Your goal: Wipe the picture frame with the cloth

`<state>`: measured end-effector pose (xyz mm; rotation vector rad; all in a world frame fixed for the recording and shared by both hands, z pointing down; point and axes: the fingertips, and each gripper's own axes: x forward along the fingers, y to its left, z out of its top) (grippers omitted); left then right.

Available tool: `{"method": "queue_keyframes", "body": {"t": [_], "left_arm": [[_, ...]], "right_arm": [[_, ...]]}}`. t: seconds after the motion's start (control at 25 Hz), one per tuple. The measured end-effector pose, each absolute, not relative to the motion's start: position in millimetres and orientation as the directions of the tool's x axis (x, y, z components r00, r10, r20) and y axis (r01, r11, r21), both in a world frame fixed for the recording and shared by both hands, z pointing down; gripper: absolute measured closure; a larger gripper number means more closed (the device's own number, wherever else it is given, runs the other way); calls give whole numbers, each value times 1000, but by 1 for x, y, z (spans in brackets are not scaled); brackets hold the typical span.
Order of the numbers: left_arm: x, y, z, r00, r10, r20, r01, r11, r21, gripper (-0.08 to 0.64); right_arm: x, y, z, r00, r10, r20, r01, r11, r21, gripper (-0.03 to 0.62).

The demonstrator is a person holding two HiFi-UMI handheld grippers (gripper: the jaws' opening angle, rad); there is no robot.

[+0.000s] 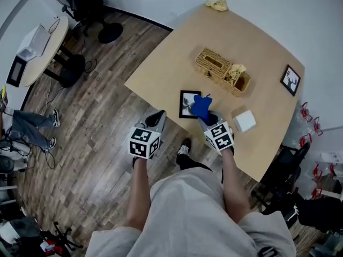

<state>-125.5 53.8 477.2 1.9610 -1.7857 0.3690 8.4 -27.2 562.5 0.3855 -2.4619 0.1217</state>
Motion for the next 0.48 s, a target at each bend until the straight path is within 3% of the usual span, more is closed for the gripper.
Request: {"method": "queue_keyframes", "body": {"t": [0.48], "left_arm": [[-113,-21,548,309,-714,628,-949,-271,159,509]], "right_arm": [[-20,-108,584,-776,-220,591,-327,942,-79,486]]}}
